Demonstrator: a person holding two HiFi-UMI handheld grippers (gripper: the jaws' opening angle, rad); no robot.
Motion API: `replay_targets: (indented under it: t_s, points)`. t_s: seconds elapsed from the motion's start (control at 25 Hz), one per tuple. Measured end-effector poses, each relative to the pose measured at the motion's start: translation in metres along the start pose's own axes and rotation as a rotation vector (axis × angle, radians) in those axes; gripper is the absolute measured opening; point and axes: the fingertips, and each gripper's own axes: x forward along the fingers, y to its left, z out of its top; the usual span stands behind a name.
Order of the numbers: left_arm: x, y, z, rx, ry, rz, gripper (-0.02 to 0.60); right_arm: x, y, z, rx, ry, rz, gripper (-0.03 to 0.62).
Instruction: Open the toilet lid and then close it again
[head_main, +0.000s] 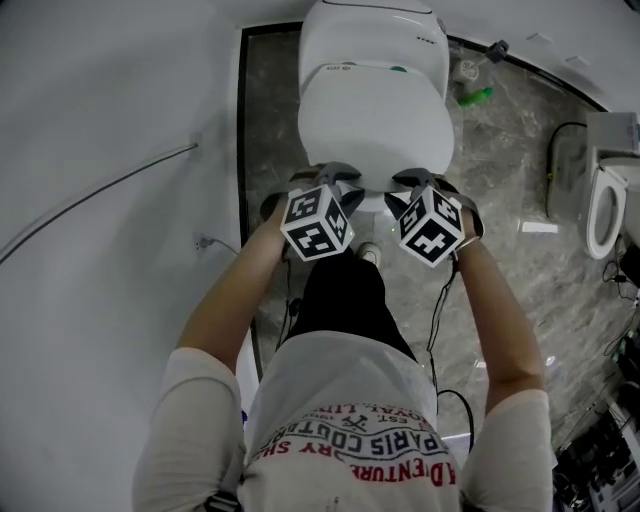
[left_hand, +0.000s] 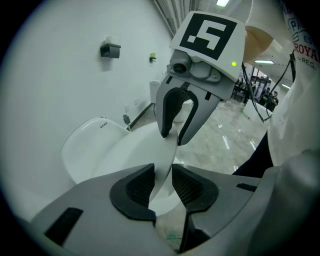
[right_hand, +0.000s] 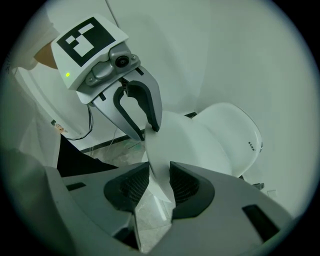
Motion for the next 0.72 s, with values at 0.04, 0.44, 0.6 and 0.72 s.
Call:
replay_targets:
  t_s: [0.04, 0.44, 0.6, 0.72]
  points:
    - [0.005, -0.005, -0.005, 0.006, 0.011, -0.008, 0.110, 0.006, 0.005, -0.004, 0.004, -0.002, 0.020, 0.103]
    - [0.060, -0.048, -0.059, 0.022, 0.092, 0.006, 0.110, 0.069, 0.040, -0.041, 0.152, -0.020, 0.110, 0.107]
    - [0.079, -0.058, -0.076, -0.011, 0.114, -0.040, 0.110, 0.091, 0.042, -0.053, 0.287, -0.039, 0.135, 0.089]
    - [0.097, -0.063, -0.091, -0.041, 0.125, -0.071, 0.110, 0.112, 0.047, -0.064, 0.294, -0.030, 0.124, 0.075]
